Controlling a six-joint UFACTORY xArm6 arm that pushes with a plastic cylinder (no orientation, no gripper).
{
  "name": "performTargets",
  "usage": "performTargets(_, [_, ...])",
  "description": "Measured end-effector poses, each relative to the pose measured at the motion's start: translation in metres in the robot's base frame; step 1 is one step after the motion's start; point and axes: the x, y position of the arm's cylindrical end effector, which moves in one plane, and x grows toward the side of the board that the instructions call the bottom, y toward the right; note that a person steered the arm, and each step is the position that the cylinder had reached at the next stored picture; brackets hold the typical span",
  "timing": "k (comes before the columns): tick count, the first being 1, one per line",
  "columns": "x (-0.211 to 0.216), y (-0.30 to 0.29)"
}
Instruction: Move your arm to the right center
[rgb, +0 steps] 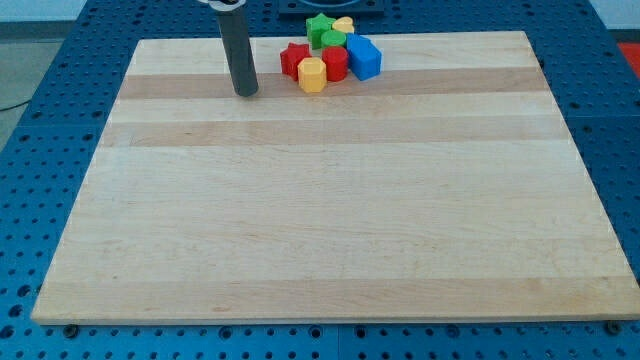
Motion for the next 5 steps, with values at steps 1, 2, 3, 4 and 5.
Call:
performTargets(1, [0.055, 0.022])
performTargets(2, [0.098, 0.118])
performTargets(3, [0.095, 0.237])
performTargets(4, [0.082, 0.356])
performTargets(5, [0.07, 0.436])
